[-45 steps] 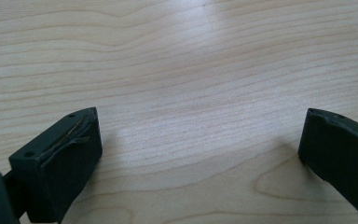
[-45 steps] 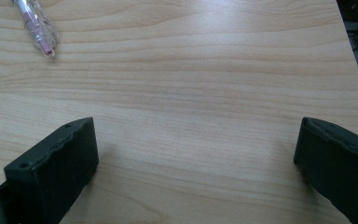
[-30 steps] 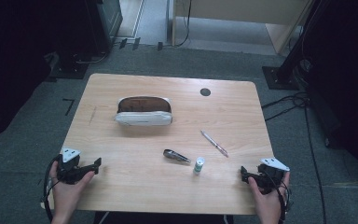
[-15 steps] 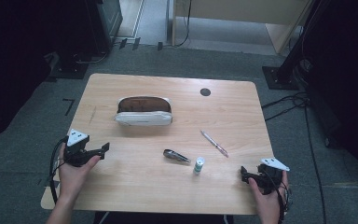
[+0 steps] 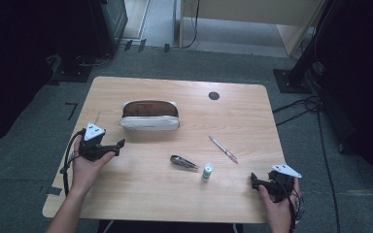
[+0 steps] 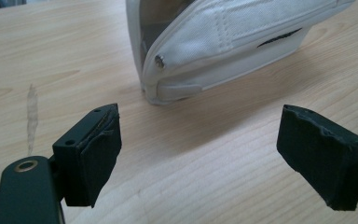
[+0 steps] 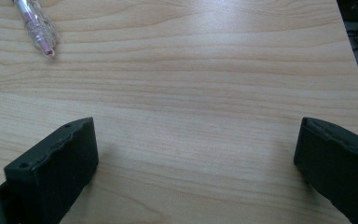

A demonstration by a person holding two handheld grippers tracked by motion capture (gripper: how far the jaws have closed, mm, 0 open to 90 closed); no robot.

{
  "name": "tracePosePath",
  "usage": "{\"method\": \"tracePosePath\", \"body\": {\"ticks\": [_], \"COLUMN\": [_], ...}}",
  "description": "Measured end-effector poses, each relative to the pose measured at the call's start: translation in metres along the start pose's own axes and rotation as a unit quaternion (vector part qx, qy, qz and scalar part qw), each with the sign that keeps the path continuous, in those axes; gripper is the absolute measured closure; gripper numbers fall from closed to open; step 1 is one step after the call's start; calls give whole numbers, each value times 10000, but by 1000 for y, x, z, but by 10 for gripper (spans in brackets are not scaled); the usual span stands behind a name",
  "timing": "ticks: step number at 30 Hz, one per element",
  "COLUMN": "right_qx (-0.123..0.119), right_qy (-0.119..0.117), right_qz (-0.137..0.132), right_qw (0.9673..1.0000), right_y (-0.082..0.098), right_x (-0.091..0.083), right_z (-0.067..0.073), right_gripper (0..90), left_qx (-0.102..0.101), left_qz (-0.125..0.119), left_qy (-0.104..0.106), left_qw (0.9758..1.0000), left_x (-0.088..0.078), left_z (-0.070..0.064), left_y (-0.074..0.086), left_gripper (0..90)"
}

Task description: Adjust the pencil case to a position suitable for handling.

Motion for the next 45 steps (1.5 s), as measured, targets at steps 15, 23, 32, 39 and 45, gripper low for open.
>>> {"method": "tracePosePath", "body": {"ticks": [15, 23, 32, 39, 45], "right_qx": [0, 1, 0, 0, 0], "right_qy": [1, -1, 0, -2, -3], "right_qz": [-1, -1, -1, -1, -1], "right_qw": [10000, 10000, 10000, 10000, 10000], "right_y": [0, 0, 0, 0, 0], "right_x": [0, 0, 0, 0, 0], "right_z": [0, 0, 0, 0, 0], "right_gripper": [0, 0, 0, 0, 0], "left_qx": [385, 491, 622, 828, 1274], "left_qz": [31, 51, 31, 141, 92], "left_qy": [-43, -8, -9, -21, -133], "left_qw": [9992, 9988, 9981, 9965, 9917], "left_x": [34, 48, 57, 64, 64], "left_z": [2, 1, 1, -2, -4], "left_y": [-23, -31, -36, -31, -30], "left_gripper": [151, 161, 191, 214, 356]}}
Point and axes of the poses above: each handheld gripper's, and its own axes: x roughly forward along the jaws, y roughly out of its underside, z roughly to its left, the point moved 5 cm from there along x, roughly forward along the jaws, and after that the axes turned 1 degree about x, right-handed, at the moved point
